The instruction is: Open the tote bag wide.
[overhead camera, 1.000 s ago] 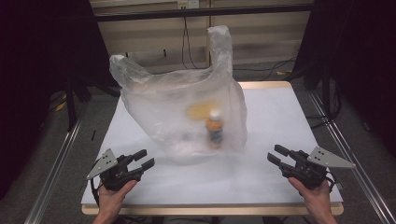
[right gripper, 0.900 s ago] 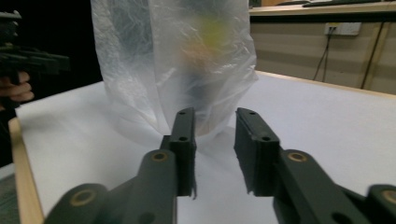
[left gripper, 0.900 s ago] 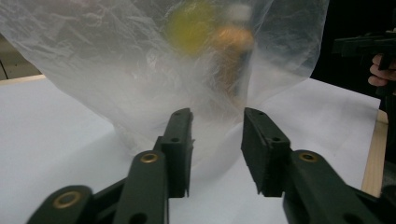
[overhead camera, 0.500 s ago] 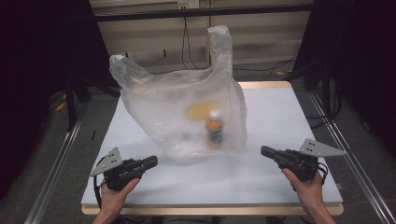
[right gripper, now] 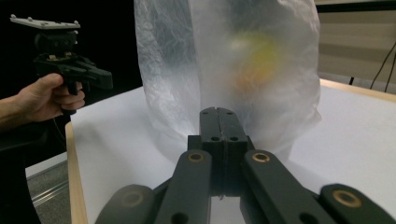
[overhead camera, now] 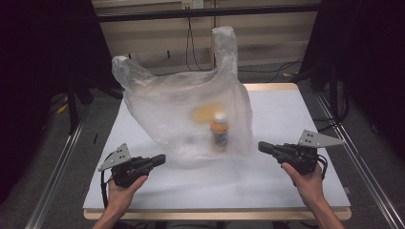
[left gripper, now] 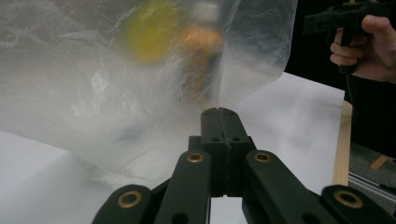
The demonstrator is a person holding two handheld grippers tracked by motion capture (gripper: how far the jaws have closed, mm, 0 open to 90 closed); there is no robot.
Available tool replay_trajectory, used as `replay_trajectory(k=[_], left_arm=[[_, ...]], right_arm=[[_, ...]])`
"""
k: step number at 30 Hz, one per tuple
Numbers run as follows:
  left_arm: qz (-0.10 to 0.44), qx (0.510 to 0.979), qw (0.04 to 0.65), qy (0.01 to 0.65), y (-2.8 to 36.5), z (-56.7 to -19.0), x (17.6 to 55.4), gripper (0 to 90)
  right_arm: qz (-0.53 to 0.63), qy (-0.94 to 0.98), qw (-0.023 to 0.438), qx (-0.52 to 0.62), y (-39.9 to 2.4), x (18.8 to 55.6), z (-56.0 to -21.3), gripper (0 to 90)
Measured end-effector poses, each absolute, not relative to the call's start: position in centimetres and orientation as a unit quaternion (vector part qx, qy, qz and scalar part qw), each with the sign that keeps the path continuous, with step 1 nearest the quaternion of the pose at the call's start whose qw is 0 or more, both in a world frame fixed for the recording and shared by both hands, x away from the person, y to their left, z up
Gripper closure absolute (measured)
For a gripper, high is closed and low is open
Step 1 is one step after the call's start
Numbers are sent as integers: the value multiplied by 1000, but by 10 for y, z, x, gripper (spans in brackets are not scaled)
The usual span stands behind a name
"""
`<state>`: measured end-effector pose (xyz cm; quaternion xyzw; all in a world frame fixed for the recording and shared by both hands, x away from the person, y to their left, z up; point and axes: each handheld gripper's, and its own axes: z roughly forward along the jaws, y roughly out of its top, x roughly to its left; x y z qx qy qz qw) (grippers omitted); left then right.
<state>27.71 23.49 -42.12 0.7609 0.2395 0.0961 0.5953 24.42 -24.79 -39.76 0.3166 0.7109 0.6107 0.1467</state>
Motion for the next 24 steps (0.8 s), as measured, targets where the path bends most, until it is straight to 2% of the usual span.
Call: replay_trajectory(k=[11,24], left_arm=[[70,754,614,223,220,-405,294,900],[104,737,628,229,224,-373,322,900]], right_arm=[[625,706,143,300,-240,263,-366,900],[639,707,149,266,-222,287,-318,900]])
